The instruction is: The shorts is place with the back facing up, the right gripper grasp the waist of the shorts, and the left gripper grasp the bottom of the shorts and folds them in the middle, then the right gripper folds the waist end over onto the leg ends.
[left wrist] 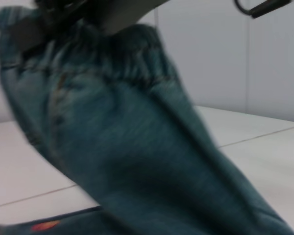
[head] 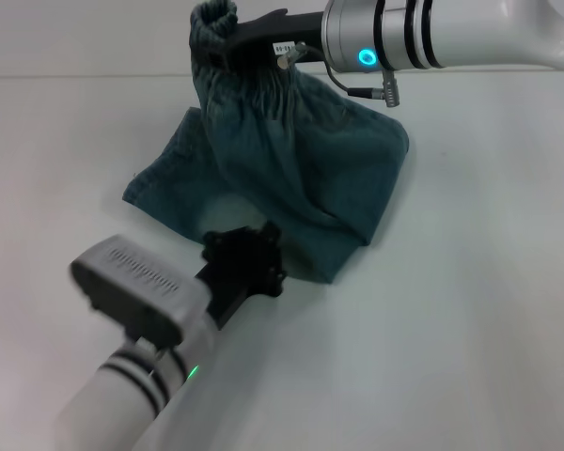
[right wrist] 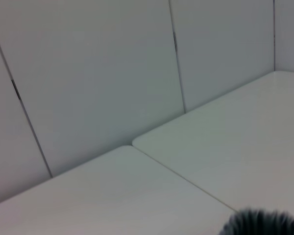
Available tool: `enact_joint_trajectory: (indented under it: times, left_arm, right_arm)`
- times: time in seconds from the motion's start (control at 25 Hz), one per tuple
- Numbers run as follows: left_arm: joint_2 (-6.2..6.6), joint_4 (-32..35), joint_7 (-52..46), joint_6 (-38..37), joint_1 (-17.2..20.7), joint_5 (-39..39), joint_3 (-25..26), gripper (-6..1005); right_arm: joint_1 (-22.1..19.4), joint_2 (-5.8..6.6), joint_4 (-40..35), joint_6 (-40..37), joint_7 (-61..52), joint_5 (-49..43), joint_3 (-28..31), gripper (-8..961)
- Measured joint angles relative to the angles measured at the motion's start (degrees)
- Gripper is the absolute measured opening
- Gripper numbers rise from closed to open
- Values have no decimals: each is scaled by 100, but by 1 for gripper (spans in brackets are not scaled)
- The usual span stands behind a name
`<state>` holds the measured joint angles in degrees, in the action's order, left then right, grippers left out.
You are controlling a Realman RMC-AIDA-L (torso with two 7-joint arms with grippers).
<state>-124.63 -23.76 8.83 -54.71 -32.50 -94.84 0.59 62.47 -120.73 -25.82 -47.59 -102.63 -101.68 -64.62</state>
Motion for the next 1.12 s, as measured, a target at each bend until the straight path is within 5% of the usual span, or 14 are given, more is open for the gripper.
enact_joint_trajectory:
  times: [0.36, 0.4, 0.48, 0.68, 0.88, 0.96, 1.12]
  left_arm:
    - [13, 59, -46, -1269, 954, -285, -36, 1]
    - [14, 82, -56, -1393, 990, -350, -45, 2]
    - [36, 195, -235, -1630, 1028, -583, -54, 2]
    - [125, 616, -1373, -1723, 874, -968, -74, 75]
    - [203, 1633, -3376, -1980, 596, -1987, -202, 171]
    - [103, 2798, -4696, -2372, 410, -2522, -752, 246]
    - [62, 3647, -5791, -2579, 273, -2616, -1641, 399]
  right_arm:
    - [-423, 46, -428, -398, -64, 306, -191, 236]
    - [-610, 42, -626, -528, -54, 356, -202, 241]
    - [-1224, 27, -1129, -865, 129, 544, -225, 484]
    - [-3087, 43, -1955, -1447, 1540, 1717, -447, 665]
    - [-4615, 43, -1868, -1948, 3254, 2289, -524, 873]
    - [-4931, 38, -1765, -2166, 3599, 2327, -526, 923]
    - [-5235, 67, -1666, -2455, 3792, 2290, -520, 949]
